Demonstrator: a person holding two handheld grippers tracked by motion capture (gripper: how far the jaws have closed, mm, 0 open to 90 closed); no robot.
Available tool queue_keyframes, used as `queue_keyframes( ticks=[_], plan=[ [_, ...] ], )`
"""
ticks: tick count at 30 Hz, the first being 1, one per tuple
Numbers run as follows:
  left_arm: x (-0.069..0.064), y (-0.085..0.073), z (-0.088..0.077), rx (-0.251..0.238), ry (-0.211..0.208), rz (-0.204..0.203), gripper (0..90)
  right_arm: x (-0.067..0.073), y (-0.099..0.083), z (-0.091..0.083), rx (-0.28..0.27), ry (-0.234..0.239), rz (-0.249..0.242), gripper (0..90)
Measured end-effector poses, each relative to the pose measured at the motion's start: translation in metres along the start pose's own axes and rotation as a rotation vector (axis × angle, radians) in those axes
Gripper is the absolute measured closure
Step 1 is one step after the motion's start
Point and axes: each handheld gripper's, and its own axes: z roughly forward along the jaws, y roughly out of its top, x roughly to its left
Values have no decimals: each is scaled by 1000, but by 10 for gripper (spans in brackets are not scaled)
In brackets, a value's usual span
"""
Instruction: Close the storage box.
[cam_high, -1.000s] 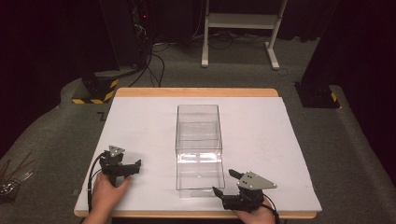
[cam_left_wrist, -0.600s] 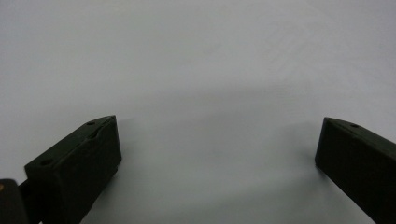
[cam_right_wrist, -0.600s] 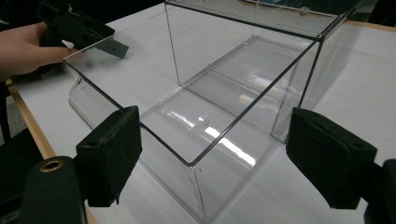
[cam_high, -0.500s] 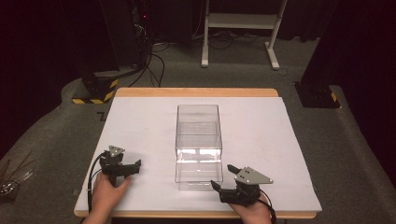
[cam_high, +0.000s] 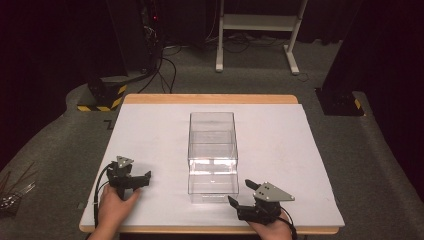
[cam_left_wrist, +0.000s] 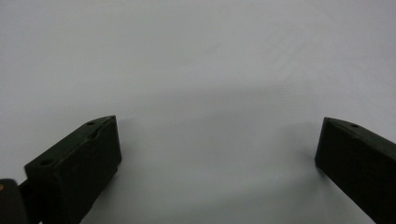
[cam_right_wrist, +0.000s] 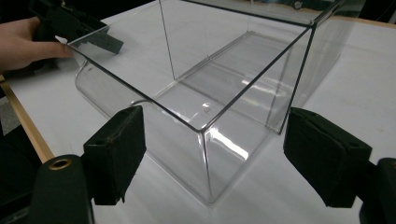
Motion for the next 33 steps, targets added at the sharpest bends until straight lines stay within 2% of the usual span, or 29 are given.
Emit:
queue_keyframes(
  ticks=[10, 33],
  plan=[
    [0, 0, 0, 0, 0, 0, 5, 1, -4, 13, 44, -6, 3, 212],
    [0, 0, 0, 0, 0, 0, 5, 0, 0, 25, 45, -28, 16, 203]
  ],
)
